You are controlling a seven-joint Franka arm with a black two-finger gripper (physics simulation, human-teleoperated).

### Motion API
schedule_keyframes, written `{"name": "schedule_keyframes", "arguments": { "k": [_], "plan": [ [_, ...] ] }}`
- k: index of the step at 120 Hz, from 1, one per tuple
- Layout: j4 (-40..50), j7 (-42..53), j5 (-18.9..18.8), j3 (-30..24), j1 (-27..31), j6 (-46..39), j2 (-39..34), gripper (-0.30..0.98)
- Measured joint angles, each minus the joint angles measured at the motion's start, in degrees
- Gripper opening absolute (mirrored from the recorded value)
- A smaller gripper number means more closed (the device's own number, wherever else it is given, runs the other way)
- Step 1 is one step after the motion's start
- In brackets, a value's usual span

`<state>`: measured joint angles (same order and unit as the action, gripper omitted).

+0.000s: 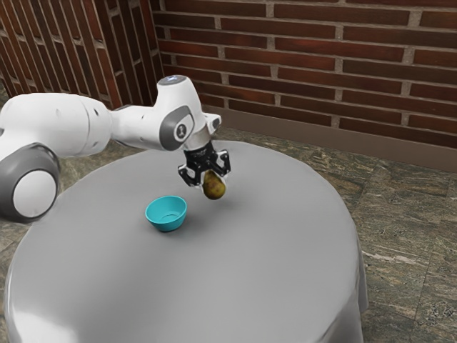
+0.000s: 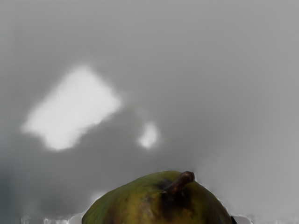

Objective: Place the pear in the bowl.

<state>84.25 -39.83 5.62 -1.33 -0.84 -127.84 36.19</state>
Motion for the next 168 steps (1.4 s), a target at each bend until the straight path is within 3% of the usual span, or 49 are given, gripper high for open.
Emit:
{"name": "schedule_keyframes", "arguments": {
  "k": [49,86,130,168],
  "plan": [
    [19.4,-1.5,0.0,1.0,5.7,0.1,-14.6,0.22],
    [21.7,-2.1,0.1,1.0,7.7,0.1,-15.9,0.22],
    [21.7,-1.1,1.0,1.0,8.3,-0.1,-15.8,0.55],
    [21.4,-0.1,0.4,2.1,6.7,1.2,-21.5,0.66]
  ]
}}
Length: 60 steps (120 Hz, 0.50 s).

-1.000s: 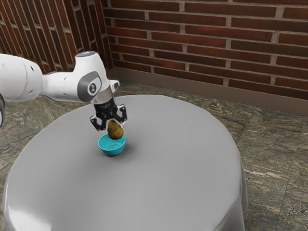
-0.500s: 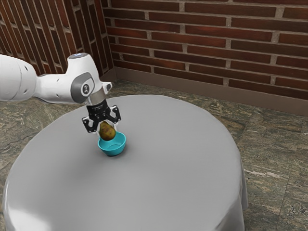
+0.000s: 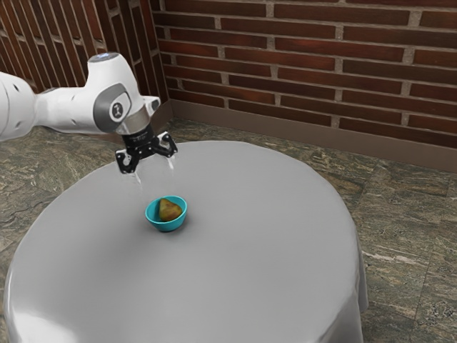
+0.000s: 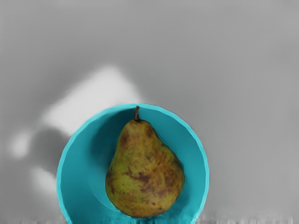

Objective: Place the pear in the bowl.

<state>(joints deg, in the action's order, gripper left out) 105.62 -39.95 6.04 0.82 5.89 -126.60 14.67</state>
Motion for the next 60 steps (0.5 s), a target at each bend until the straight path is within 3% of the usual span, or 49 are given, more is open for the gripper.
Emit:
{"name": "schedule_keyframes", "arguments": {
  "k": [17,31,60],
  "plan": [
    [-4.0,1.2,-2.0,-0.2,-0.6,7.6,-6.1,0.67],
    [-10.2,4.3,-3.0,-0.4,-1.6,15.9,-7.7,0.68],
    [-13.7,12.8,-6.5,-0.6,-4.9,25.8,-12.1,0.68]
  ]
}}
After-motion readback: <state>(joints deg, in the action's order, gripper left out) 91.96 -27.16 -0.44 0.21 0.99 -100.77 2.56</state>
